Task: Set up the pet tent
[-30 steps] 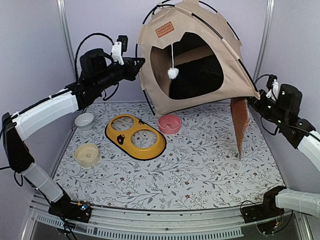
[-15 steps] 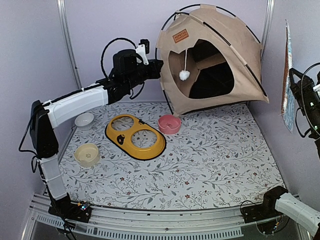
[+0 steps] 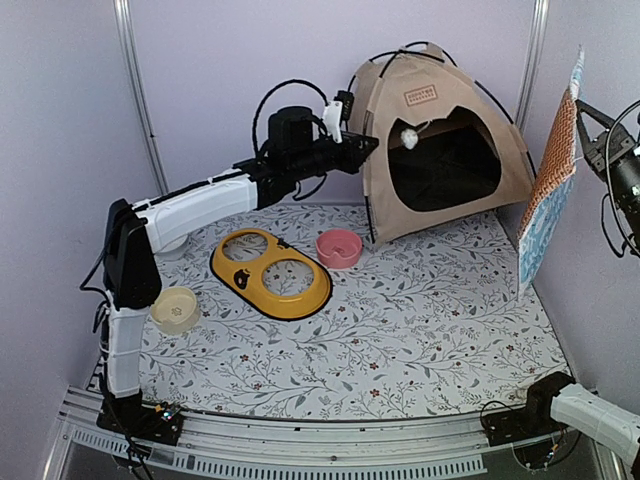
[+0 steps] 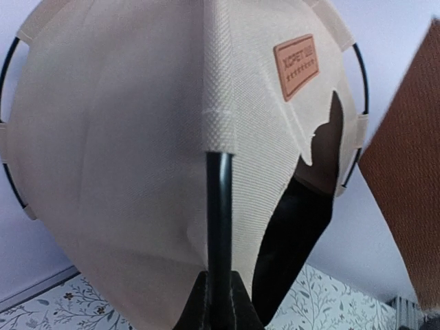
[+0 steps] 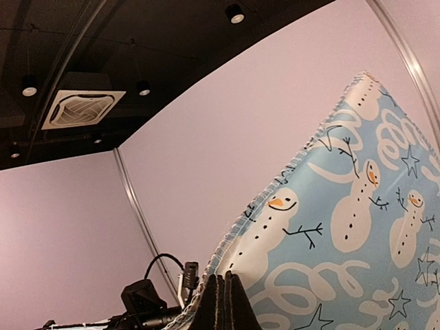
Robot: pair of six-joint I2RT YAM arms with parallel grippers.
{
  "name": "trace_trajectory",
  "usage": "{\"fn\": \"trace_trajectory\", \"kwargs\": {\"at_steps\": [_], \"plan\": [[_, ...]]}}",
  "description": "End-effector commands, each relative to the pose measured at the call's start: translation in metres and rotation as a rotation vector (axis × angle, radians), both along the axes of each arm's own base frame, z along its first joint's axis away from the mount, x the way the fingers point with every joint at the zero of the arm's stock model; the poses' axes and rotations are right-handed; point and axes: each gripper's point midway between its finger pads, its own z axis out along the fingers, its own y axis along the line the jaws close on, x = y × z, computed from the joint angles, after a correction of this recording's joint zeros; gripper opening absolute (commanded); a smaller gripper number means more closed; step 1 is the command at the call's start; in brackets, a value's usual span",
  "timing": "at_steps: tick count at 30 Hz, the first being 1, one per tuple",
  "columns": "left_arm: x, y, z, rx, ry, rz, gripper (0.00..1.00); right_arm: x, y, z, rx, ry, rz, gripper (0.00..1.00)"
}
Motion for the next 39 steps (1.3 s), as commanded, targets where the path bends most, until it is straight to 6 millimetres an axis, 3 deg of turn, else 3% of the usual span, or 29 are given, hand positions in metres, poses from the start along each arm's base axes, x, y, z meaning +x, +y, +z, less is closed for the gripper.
{"fn": "trace_trajectory", "kwargs": {"at_steps": [1, 5, 7, 10, 12, 14, 20, 22, 25, 30, 33, 36, 39], "plan": [[-0.050, -0.052, -0.005, 0.065, -0.097, -0.242, 0.00, 0.023, 0.040, -0.010, -0.106, 0.011, 0.160, 0.00], [-0.070, -0.068, -0.022, 0.067, -0.041, -0.336, 0.00, 0.067, 0.076, -0.082, -0.086, 0.167, 0.278, 0.00], [-0.078, -0.074, -0.028, 0.068, -0.015, -0.367, 0.00, 0.088, 0.102, -0.136, -0.093, 0.290, 0.298, 0.00], [-0.089, -0.081, -0.037, 0.066, 0.038, -0.440, 0.00, 0.107, 0.132, -0.235, -0.123, 0.470, 0.313, 0.00], [-0.097, -0.086, -0.044, 0.064, 0.086, -0.516, 0.00, 0.112, 0.130, -0.295, -0.097, 0.584, 0.289, 0.00], [-0.107, -0.091, -0.051, 0.058, 0.139, -0.588, 0.00, 0.115, 0.123, -0.341, -0.067, 0.675, 0.246, 0.00], [-0.147, -0.094, -0.057, 0.009, 0.242, -0.794, 0.00, 0.122, 0.128, -0.443, -0.094, 0.960, 0.213, 0.00], [-0.158, -0.095, -0.064, 0.031, 0.259, -0.838, 0.00, 0.125, 0.131, -0.461, -0.094, 1.017, 0.215, 0.00], [-0.164, -0.094, -0.089, 0.099, 0.287, -0.845, 0.00, 0.130, 0.143, -0.469, -0.108, 1.034, 0.258, 0.00], [-0.157, -0.092, -0.138, 0.194, 0.374, -0.812, 0.00, 0.130, 0.185, -0.453, -0.191, 0.982, 0.414, 0.00], [-0.136, -0.086, -0.159, 0.210, 0.430, -0.741, 0.00, 0.120, 0.194, -0.443, -0.262, 0.949, 0.418, 0.16], [-0.117, -0.076, -0.170, 0.203, 0.465, -0.677, 0.00, 0.112, 0.177, -0.434, -0.266, 0.947, 0.356, 0.43], [-0.104, -0.069, -0.178, 0.214, 0.478, -0.622, 0.00, 0.106, 0.160, -0.413, -0.257, 0.940, 0.289, 0.62]]}}
